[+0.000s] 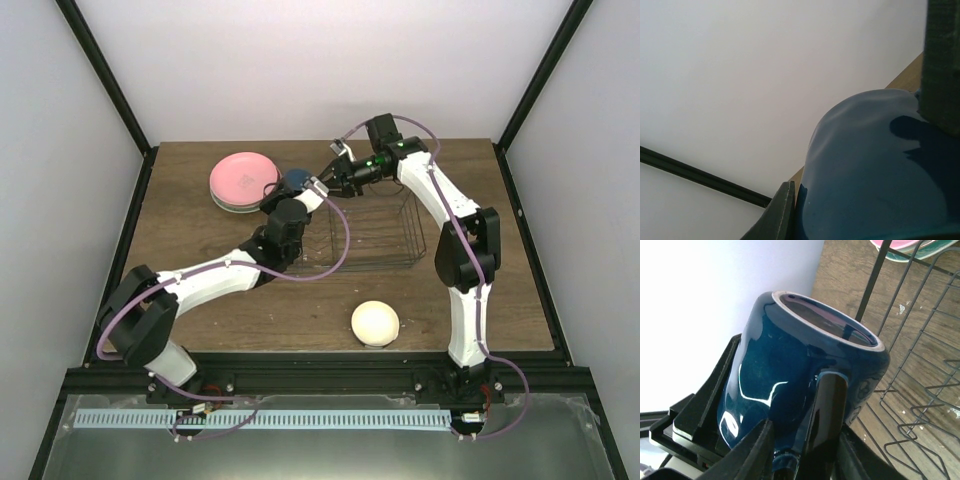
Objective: Load the mixed dishes into the dish rack
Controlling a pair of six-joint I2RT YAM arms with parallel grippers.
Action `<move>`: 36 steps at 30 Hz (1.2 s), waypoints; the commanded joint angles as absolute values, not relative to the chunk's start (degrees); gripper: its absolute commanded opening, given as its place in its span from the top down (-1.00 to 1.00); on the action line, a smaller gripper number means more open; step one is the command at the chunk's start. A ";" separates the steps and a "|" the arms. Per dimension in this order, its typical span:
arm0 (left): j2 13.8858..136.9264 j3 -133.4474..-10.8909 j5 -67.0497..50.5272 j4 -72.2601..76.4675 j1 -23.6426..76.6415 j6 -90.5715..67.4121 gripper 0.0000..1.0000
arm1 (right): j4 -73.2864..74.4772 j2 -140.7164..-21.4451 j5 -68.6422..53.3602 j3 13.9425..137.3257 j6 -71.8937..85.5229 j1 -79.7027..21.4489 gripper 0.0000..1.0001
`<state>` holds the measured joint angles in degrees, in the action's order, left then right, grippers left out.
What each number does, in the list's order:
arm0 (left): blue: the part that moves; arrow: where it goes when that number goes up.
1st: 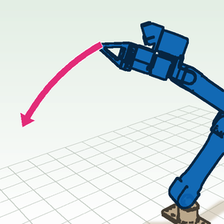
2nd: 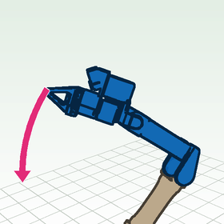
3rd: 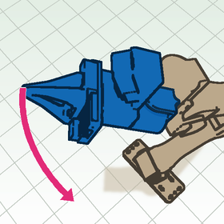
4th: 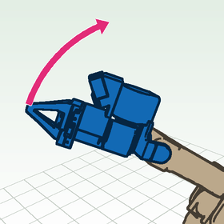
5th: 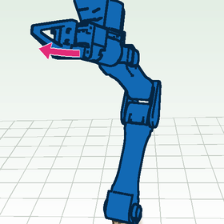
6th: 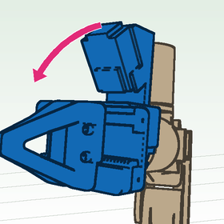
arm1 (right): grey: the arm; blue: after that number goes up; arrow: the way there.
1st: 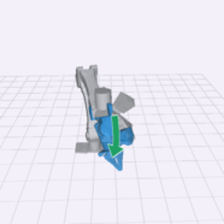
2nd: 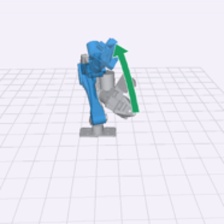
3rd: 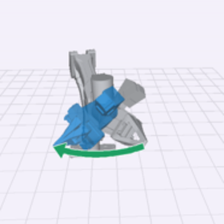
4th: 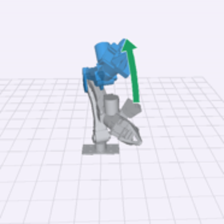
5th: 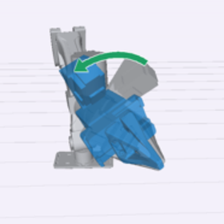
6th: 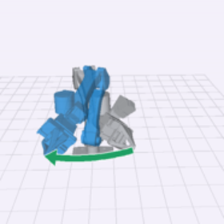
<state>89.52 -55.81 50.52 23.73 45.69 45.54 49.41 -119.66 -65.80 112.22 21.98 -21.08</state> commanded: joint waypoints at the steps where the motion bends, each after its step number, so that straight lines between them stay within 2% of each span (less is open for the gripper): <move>1: 90.29 -58.13 51.28 30.52 46.07 43.60 1.00 | 48.68 -120.26 -68.40 111.63 21.64 -21.87 0.41; 10: 92.79 -58.17 52.12 31.97 46.11 42.61 1.00 | 48.93 -119.74 -67.81 111.15 21.16 -21.85 0.80; 15: 92.19 -58.41 51.35 27.22 46.12 38.71 0.68 | 48.92 -118.99 -63.60 111.64 20.82 -21.79 0.98; 20: 90.47 -57.14 50.63 21.73 46.14 33.51 0.34 | 48.17 -118.36 -61.10 111.80 21.05 -21.76 0.99; 28: 86.78 -55.16 48.15 10.16 46.13 23.61 -0.10 | 47.16 -117.39 -55.97 111.64 20.93 -21.62 0.99; 36: 81.30 -52.15 47.44 4.25 45.72 17.92 -0.29 | 48.45 -116.86 -51.85 111.28 19.37 -20.75 0.99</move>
<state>84.33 -52.97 46.89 6.90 46.15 22.76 48.82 -120.14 -54.30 110.72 21.52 -21.12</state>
